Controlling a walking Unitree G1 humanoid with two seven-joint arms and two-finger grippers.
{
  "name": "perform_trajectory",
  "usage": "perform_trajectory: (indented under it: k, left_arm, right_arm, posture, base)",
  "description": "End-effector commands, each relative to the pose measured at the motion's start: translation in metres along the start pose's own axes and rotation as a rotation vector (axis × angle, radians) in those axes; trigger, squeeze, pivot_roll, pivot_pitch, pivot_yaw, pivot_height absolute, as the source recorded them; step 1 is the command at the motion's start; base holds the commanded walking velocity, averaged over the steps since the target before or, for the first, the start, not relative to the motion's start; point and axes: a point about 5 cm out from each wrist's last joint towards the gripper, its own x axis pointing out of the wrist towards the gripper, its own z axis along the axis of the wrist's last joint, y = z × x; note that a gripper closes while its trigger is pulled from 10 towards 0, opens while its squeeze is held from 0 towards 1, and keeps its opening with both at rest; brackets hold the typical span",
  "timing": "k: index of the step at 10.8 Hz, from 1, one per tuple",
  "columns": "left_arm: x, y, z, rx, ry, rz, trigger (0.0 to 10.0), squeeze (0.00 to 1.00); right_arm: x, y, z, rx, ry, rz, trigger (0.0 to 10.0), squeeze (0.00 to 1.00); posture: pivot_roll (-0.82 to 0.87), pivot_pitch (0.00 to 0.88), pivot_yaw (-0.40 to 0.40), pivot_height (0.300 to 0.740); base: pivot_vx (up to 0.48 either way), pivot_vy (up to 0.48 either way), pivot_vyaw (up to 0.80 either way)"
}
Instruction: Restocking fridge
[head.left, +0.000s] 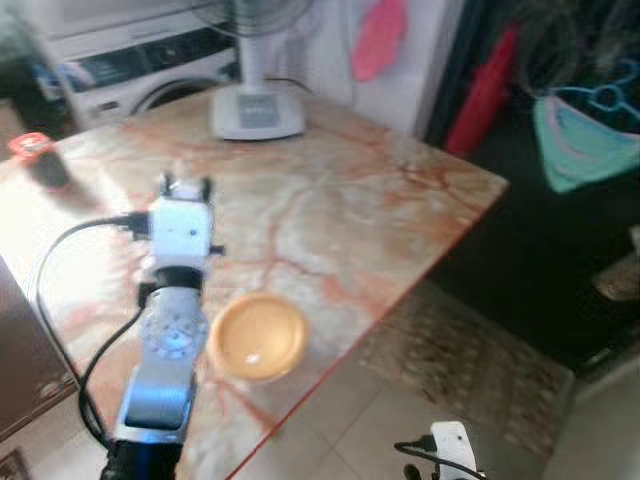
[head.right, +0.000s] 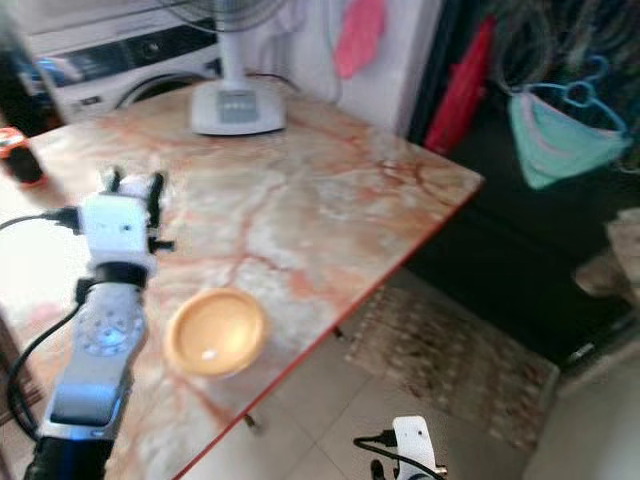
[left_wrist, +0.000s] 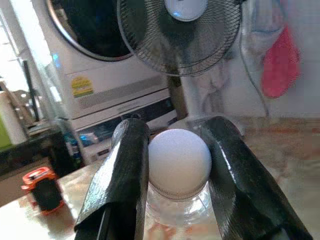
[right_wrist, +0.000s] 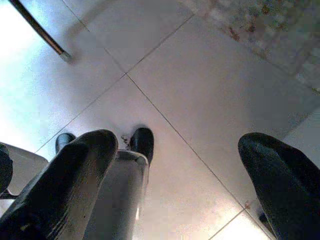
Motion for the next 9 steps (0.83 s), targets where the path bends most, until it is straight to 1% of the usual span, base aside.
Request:
perform_trajectory:
  k: [1,3,9]
  left_arm:
    - [0.0014,0.0029,0.0099,-0.005,-0.054,0.008,10.0,0.00]
    - [0.0009,0.0057,0.0100,0.000,-0.056,0.014,10.0,0.00]
    - [0.0019,0.0005,0.0136,-0.018,-0.077,-0.006,10.0,0.00]
  right_arm:
    - [-0.0004,-0.0029,-0.0012,-0.004,0.008,-0.008,10.0,0.00]
    - [-0.0004,-0.0026,-0.0005,-0.010,0.003,-0.004,10.0,0.00]
    - [-0.0001,-0.0009,0.0002,-0.008,0.003,-0.003,10.0,0.00]
  posture:
    - [0.08,0.001,-0.019,0.740]
    - [0.09,0.001,-0.021,0.740]
    - [0.09,0.000,-0.019,0.740]
  base:
    - [0.000,0.000,-0.74]
    - [0.000,0.000,-0.74]
    - [0.000,0.000,-0.74]
